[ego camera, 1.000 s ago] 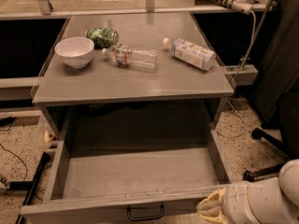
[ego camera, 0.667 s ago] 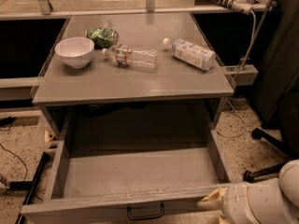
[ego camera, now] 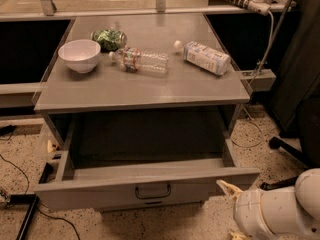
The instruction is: Close top drawer
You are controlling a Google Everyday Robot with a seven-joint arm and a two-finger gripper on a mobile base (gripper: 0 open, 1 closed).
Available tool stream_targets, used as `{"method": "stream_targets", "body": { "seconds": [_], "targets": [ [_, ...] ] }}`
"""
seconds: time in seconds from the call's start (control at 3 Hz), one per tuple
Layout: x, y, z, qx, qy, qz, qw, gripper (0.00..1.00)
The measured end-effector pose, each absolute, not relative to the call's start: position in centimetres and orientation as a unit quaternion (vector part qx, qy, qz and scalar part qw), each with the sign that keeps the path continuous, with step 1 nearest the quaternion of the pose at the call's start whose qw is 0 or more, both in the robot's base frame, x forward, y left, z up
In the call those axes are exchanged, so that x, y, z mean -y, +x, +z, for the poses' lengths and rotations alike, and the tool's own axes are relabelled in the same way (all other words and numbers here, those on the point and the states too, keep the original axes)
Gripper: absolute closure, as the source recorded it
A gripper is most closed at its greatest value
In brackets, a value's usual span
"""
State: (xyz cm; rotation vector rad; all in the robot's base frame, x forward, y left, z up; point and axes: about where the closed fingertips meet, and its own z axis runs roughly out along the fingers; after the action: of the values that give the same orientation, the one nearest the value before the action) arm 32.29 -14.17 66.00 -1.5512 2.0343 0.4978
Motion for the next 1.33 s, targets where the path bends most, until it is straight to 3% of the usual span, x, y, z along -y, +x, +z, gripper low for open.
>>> {"method": "stream_targets", "body": {
  "seconds": [1.33],
  "targets": [
    [7.6, 49.7, 71.1, -0.685, -0.647, 0.132, 0.307, 0.88]
  ]
}}
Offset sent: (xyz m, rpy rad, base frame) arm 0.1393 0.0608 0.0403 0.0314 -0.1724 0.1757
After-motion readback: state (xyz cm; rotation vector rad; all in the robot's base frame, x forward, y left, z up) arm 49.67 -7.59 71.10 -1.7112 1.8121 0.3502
